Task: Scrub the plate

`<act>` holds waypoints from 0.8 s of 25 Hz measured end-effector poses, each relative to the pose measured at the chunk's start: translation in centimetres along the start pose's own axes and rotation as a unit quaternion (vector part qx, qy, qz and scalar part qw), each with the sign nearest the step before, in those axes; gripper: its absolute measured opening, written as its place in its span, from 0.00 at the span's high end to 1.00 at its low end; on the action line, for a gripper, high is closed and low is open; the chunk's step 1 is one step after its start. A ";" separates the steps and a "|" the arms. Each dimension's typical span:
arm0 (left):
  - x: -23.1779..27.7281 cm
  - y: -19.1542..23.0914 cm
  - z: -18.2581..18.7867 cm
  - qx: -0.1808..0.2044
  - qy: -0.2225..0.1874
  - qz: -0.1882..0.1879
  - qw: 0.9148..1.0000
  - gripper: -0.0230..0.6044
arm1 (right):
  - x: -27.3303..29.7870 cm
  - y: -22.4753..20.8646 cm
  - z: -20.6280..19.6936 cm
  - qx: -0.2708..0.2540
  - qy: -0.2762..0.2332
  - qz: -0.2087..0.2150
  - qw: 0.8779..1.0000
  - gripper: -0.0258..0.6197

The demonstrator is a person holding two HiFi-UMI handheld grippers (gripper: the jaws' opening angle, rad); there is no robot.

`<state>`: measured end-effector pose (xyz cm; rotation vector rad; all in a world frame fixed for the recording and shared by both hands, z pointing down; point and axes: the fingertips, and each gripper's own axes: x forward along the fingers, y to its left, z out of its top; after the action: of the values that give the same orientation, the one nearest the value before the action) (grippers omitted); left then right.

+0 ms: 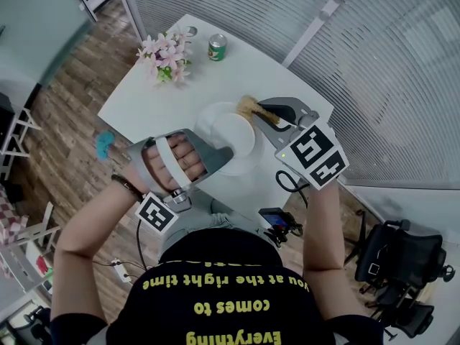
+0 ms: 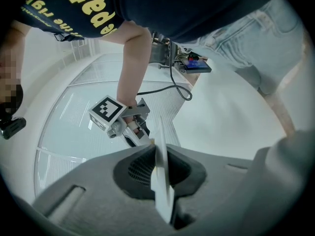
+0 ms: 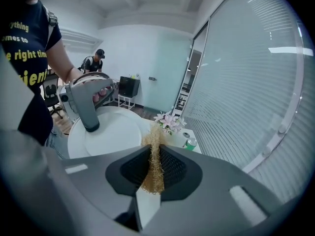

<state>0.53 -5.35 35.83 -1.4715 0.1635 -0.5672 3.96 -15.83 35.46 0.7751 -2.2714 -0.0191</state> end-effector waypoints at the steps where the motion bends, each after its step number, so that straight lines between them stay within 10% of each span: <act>1: 0.0 0.0 0.0 0.000 -0.001 0.000 1.000 0.93 | 0.0 0.1 0.3 -0.002 -0.002 0.000 1.000 0.88; 20: 0.4 0.1 0.6 0.006 -0.009 -0.005 1.000 0.93 | 0.1 7.9 7.6 -0.131 -0.040 0.088 0.987 0.88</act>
<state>1.17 -4.96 35.90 -1.4664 0.1383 -0.5618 -5.16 -11.02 31.75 0.4418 -2.3444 -0.2665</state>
